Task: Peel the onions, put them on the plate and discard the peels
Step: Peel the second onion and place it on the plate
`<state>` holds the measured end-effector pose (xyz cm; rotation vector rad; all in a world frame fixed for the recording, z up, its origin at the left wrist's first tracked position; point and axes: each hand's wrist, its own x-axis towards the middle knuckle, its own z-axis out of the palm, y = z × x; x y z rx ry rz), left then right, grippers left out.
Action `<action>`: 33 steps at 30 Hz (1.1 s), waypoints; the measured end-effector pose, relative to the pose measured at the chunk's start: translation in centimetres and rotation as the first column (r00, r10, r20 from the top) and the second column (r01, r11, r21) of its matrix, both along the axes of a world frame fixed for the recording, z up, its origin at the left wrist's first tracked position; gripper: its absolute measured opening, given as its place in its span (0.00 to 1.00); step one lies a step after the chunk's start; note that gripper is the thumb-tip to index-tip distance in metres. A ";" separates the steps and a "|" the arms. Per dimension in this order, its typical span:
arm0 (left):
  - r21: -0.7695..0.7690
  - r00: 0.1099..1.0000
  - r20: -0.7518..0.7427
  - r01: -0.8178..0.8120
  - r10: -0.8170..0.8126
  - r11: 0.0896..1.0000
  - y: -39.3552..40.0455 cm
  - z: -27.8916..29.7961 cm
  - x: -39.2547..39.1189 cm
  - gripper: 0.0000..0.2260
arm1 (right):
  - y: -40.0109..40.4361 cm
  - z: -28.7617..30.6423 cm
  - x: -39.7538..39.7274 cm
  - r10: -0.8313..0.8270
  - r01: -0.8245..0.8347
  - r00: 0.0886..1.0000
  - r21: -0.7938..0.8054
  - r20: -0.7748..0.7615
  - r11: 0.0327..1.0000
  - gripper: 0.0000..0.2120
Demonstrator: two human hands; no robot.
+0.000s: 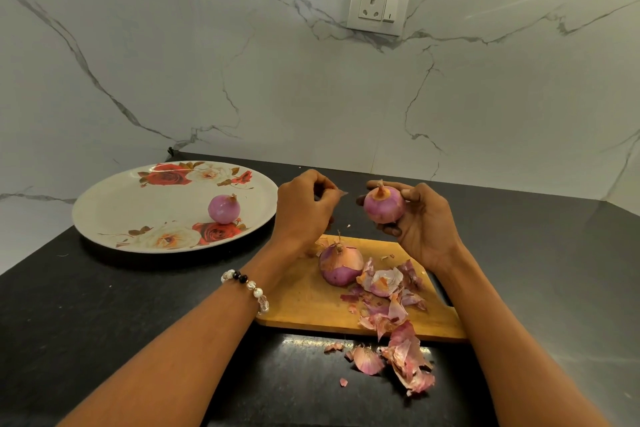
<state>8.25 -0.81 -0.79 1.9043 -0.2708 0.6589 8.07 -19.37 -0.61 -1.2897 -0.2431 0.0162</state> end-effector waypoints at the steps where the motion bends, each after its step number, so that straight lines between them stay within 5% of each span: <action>1: -0.006 1.000 -0.006 0.013 -0.013 1.000 0.0 -0.1 0.1 0.03 | 0.0 0.0 0.0 0.004 -0.004 1.000 -0.001 -0.002 1.000 0.23; 9: 0.040 0.998 0.015 0.062 -0.063 0.997 -0.3 -0.4 0.2 0.09 | 0.6 0.1 0.1 -0.030 0.030 0.999 0.001 0.033 1.000 0.12; 16: 0.040 0.975 -0.107 0.198 -0.193 0.979 -0.2 -0.3 0.1 0.16 | 0.5 -0.2 0.5 0.019 -0.019 0.992 -0.001 0.128 1.000 0.28; 19: -0.085 0.935 -0.182 0.294 -0.305 0.952 -0.4 -0.4 -0.1 0.21 | 0.5 -0.3 0.4 0.022 -0.010 0.981 -0.062 0.194 0.998 0.33; 24: -0.306 0.881 -0.179 0.374 -0.439 0.876 -0.3 0.0 -0.5 0.17 | 0.5 -0.3 0.7 0.041 0.007 0.962 -0.175 0.270 0.984 0.40; 33: -0.225 0.891 -0.153 0.390 -0.428 0.893 0.2 0.1 -0.2 0.17 | 0.7 0.4 -0.2 0.062 -0.053 0.994 -0.093 0.092 0.994 0.17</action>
